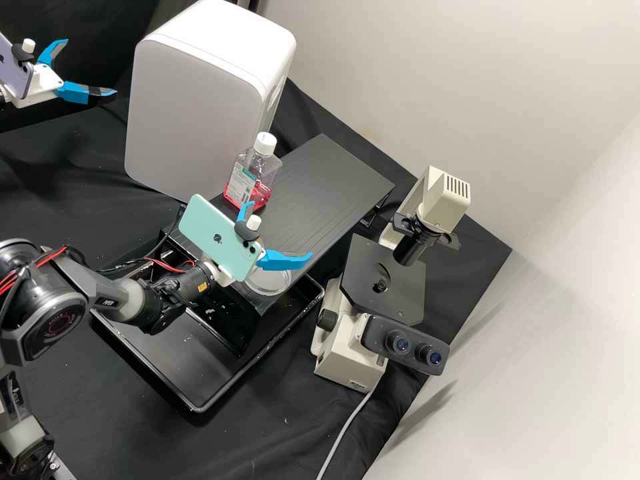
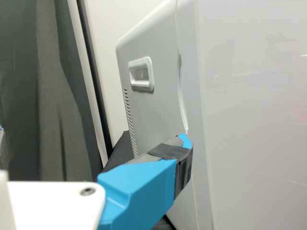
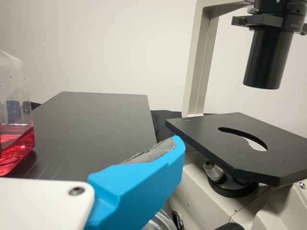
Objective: Place the lid on the petri dish
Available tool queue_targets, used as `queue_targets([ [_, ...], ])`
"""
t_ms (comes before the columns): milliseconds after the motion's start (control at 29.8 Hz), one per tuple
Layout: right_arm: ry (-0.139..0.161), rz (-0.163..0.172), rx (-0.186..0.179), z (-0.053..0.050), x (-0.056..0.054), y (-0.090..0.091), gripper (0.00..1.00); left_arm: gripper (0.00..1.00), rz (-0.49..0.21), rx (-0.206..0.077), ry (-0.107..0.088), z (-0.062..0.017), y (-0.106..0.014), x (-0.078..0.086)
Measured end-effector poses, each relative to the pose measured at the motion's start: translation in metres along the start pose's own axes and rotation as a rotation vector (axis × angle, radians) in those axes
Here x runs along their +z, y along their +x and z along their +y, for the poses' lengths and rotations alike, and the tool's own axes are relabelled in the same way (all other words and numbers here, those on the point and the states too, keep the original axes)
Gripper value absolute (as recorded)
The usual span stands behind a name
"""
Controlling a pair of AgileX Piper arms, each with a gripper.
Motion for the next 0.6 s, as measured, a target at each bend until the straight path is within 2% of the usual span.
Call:
queue_targets([
  [436,0.000,0.000,0.000,0.0000,0.0000,0.0000,1.00,1.00,0.000,0.000,0.000,0.0000,0.0000,0.0000],
  [604,0.000,0.000,0.000,0.0000,0.0000,0.0000,1.00,1.00,-0.023,-0.003,-0.001,-0.0009,-0.0001,0.0070],
])
